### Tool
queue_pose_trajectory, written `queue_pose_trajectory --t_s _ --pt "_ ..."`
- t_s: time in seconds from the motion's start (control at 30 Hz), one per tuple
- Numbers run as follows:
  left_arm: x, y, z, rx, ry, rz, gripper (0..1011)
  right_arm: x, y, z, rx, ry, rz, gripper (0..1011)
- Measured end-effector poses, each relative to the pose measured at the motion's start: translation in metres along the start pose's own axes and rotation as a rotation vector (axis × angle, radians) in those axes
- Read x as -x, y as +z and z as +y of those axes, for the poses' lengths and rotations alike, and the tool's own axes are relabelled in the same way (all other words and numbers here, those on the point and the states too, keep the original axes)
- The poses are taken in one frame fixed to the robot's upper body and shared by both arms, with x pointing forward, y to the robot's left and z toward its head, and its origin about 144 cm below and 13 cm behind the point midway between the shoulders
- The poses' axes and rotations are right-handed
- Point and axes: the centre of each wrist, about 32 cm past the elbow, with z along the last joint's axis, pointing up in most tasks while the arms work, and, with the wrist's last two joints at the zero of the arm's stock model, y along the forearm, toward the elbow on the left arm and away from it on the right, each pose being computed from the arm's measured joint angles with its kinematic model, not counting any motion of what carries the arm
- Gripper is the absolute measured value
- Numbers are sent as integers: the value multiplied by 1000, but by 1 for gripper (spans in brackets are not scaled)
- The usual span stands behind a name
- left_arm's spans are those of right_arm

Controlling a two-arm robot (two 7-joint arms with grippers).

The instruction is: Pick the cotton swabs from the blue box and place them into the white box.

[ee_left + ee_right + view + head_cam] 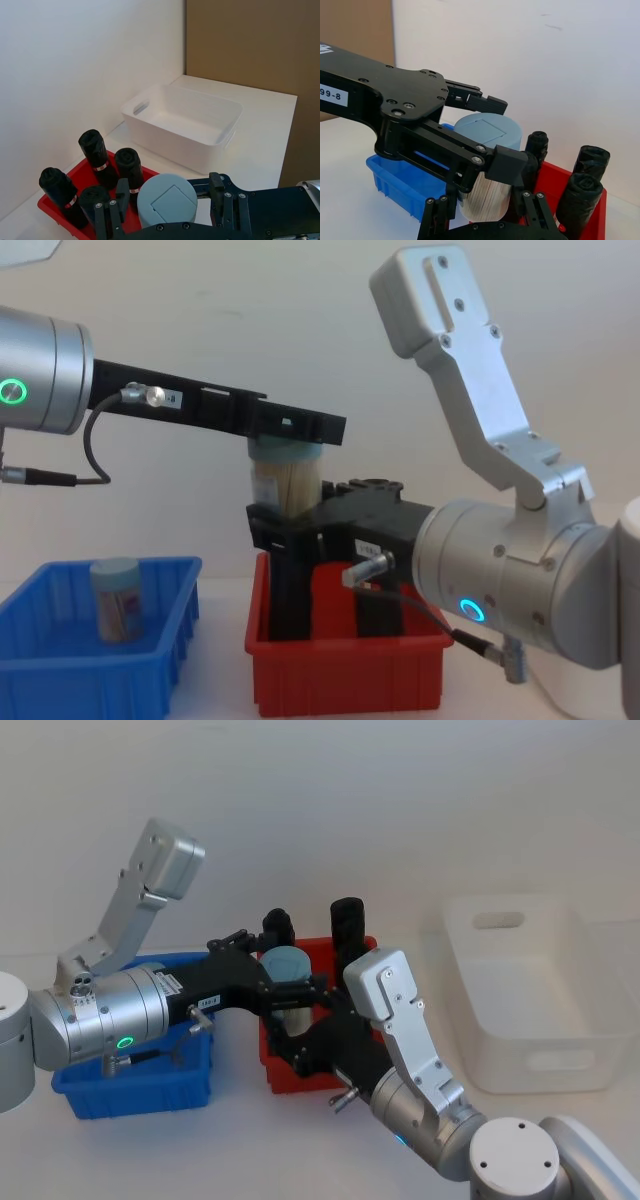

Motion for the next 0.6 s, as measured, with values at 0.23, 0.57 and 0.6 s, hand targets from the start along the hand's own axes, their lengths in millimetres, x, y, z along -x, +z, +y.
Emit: queue_pose_trajectory --t_s 0.23,0.57,0.6 --pt "0 0 0 0 0 0 1004 1 0 -3 14 -35 4 636" --pt "0 0 0 0 0 0 1004 3 -3 -15 34 -129 8 636" --pt "0 0 0 0 0 0 1004 3 -3 -15 34 -129 8 636"
